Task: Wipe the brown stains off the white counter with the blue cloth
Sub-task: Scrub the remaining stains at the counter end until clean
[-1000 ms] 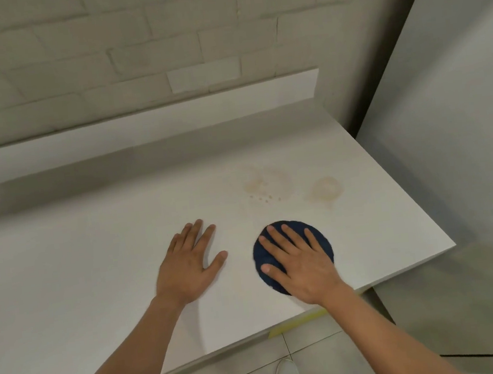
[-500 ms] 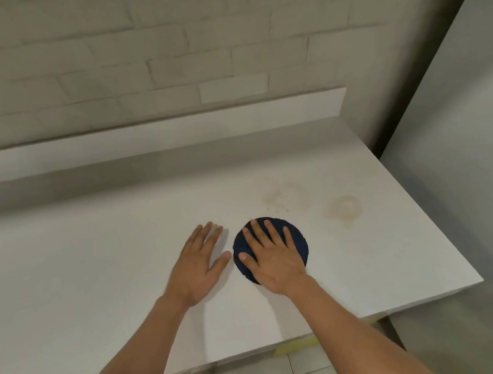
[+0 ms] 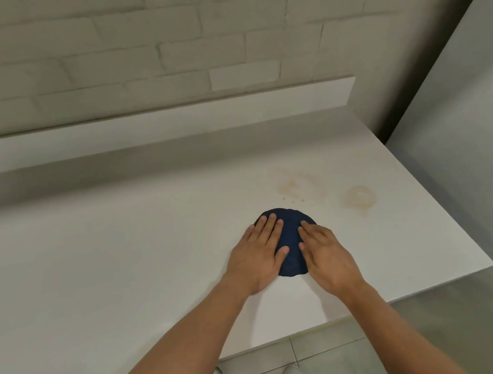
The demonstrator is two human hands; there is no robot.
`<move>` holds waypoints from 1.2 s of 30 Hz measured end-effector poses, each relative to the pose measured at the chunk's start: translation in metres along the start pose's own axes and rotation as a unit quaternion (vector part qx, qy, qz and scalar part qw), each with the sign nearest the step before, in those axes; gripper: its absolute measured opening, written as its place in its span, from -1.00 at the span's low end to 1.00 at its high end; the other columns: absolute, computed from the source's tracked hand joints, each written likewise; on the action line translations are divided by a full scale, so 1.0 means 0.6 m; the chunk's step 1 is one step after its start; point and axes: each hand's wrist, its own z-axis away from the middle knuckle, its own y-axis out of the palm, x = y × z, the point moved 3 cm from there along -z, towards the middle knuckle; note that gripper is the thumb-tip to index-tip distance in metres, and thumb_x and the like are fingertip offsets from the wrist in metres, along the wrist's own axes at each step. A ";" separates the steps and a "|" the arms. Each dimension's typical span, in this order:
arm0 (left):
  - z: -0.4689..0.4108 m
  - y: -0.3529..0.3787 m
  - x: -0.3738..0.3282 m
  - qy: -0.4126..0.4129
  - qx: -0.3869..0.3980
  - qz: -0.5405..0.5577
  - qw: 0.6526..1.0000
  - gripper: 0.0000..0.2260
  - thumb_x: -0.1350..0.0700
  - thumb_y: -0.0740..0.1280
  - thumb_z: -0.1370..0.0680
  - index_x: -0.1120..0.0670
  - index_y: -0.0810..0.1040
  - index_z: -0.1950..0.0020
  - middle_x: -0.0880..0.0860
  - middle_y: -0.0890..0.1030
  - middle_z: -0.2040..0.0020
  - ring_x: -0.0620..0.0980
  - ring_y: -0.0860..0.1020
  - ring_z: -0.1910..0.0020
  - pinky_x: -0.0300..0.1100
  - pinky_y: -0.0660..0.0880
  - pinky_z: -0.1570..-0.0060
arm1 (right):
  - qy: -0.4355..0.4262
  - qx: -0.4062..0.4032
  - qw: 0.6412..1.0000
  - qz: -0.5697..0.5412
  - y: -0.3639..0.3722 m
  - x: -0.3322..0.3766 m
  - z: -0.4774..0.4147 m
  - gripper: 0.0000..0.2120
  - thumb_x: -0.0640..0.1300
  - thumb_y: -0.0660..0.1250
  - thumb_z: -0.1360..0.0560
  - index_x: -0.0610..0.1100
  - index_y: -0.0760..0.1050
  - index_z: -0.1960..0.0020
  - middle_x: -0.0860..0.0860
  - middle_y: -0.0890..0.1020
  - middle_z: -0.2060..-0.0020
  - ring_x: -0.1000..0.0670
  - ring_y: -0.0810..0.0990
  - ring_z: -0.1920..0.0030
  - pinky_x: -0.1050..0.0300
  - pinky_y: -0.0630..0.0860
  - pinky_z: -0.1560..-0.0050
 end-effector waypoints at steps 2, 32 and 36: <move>0.015 0.001 0.014 -0.004 -0.001 -0.003 1.000 -0.43 -0.16 -0.18 -0.71 0.07 -0.21 -0.65 0.02 -0.22 -0.65 -0.03 -0.22 -0.62 -0.05 -0.19 -0.58 | -0.028 -0.012 0.999 0.025 0.003 0.019 -0.001 -0.66 -0.21 0.30 -0.62 -0.28 0.49 -0.37 -0.16 0.55 -0.34 -0.13 0.49 -0.35 0.14 0.28 -0.38; -0.023 -0.044 0.201 0.044 0.022 -0.024 0.998 -0.42 -0.18 -0.21 -0.70 0.06 -0.27 -0.64 0.00 -0.27 -0.64 -0.06 -0.29 -0.61 -0.09 -0.24 -0.57 | 0.015 0.087 0.993 0.079 0.066 0.129 -0.122 -0.43 0.12 -0.15 -0.71 -0.14 -0.06 -0.63 -0.05 0.00 -0.62 0.00 -0.10 -0.61 0.06 -0.24 -0.54; -0.054 -0.048 0.202 0.034 0.009 -0.028 0.999 -0.42 -0.17 -0.20 -0.71 0.07 -0.24 -0.65 0.01 -0.25 -0.65 -0.05 -0.27 -0.61 -0.08 -0.23 -0.58 | 0.017 0.092 0.992 0.082 0.068 0.109 -0.148 -0.42 0.12 -0.16 -0.70 -0.13 -0.08 -0.63 -0.06 -0.02 -0.62 -0.02 -0.09 -0.61 0.01 -0.18 -0.57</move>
